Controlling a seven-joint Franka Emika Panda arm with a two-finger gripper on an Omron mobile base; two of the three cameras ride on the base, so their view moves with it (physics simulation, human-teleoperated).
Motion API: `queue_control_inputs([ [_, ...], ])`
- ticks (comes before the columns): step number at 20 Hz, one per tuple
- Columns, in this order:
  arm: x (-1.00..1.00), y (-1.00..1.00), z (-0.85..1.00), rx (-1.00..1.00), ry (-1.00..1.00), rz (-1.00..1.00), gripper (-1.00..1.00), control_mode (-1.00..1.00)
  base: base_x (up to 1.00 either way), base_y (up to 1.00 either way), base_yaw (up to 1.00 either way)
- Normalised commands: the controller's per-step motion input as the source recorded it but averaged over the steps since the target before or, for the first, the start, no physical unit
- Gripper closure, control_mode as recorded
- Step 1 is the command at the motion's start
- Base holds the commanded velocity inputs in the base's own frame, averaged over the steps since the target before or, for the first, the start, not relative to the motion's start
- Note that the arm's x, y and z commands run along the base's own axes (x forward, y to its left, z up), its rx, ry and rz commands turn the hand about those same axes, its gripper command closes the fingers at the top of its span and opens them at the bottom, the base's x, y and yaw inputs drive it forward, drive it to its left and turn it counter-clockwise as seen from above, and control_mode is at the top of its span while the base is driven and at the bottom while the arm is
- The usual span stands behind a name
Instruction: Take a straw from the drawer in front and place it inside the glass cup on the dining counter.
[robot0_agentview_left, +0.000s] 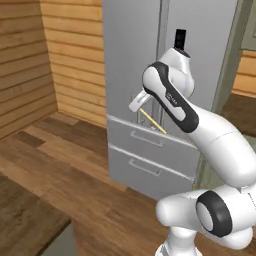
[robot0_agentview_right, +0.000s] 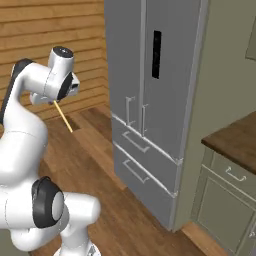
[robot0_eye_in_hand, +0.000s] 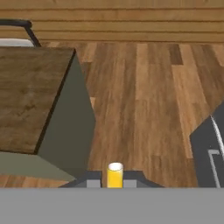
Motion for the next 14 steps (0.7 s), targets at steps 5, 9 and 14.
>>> queue_control_inputs([
  [5, 0.0, 0.0, 0.0, 0.0, 0.0, 0.0, 1.0, 1.0, 1.0, 0.0, 0.66],
  [9, 0.0, 0.0, 0.0, 0.0, 0.0, 0.0, 1.0, 1.0, 1.0, -0.03, 0.63],
  [14, 0.0, 0.0, 0.0, 0.0, 0.0, 0.0, 1.0, 1.0, 1.0, -0.11, 0.6],
])
